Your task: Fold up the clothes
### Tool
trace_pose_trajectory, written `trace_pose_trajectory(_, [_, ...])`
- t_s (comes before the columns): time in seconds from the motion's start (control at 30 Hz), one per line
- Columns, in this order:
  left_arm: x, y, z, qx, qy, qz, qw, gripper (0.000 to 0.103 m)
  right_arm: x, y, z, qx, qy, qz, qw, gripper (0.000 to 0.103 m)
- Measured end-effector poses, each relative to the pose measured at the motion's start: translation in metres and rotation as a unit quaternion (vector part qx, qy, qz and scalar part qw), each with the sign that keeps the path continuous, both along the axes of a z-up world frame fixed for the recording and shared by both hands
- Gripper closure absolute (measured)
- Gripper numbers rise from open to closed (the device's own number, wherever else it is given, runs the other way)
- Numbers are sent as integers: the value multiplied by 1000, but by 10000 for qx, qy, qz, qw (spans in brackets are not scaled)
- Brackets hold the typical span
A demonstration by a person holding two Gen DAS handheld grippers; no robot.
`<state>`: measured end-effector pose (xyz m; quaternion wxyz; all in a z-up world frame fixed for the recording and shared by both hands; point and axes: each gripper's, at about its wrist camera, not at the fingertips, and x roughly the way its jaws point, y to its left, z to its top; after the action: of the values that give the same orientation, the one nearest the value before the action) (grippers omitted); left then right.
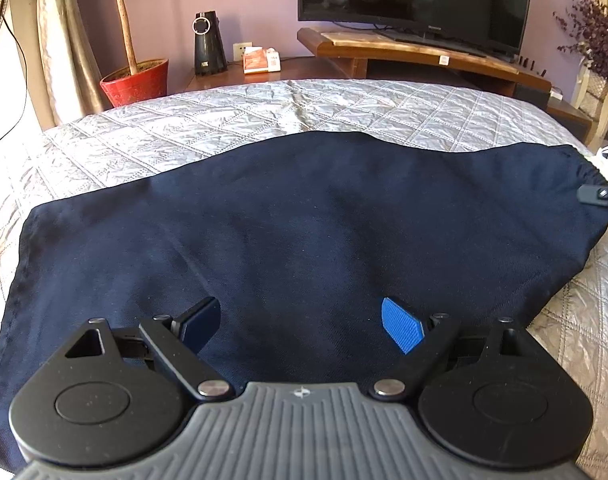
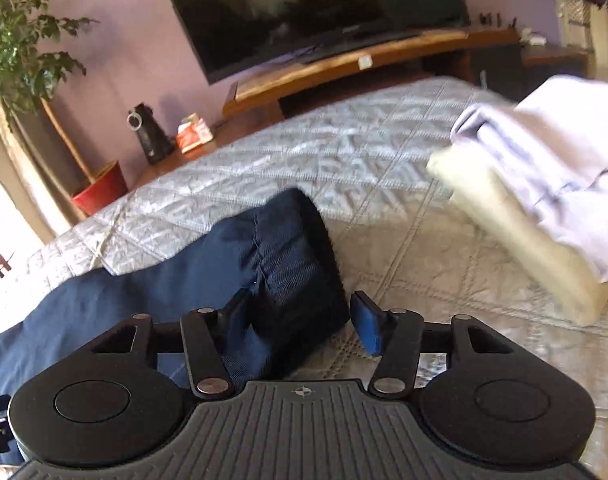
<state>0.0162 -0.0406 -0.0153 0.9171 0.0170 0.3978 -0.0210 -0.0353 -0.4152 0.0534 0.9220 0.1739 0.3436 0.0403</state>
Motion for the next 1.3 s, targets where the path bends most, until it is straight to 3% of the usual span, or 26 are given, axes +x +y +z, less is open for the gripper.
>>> trace_pose_trajectory(0.1, [1, -3, -1, 20, 14, -35, 10000, 17, 2, 5, -8, -22, -232, 258, 9994, 23])
trace_pose_trajectory(0.13, [1, -4, -2, 22, 17, -47, 10000, 17, 3, 10, -10, -145, -276, 368, 9988, 22])
trace_pose_trajectory(0.3, [3, -8, -4, 33, 32, -108, 9999, 16, 9, 22, 0, -794, 76, 499, 9956, 63])
trace_pose_trajectory(0.4, [1, -11, -4, 110, 1, -139, 9998, 16, 14, 31, 7, -1101, 184, 841, 9902, 68])
trace_pose_trajectory(0.6, [1, -11, -5, 107, 4, -70, 9999, 11, -1, 51, 39, -1276, -444, 864, 9871, 69])
trace_pose_trajectory(0.73, [0, -10, -4, 136, 13, -87, 9999, 11, -18, 105, 63, -2386, -995, 1548, 9535, 70])
trace_pose_trajectory(0.87, [-2, 5, 7, -88, -186, 175, 9996, 22, -35, 173, 77, -3306, -1457, 2459, 8995, 75])
trace_pose_trajectory(1.07, [-5, 44, 22, -263, -503, 966, 9937, 22, -60, 257, 57, -3825, -1606, 3632, 8343, 76])
trace_pose_trajectory(1.17, [-6, 61, 27, -281, -598, 1363, 9885, 22, -72, 283, 38, -3885, -1449, 4103, 8123, 72])
trace_pose_trajectory(1.3, [-5, 78, 26, -213, -451, 1674, 9846, 22, -79, 285, 40, -3449, -1185, 4305, 8257, 54])
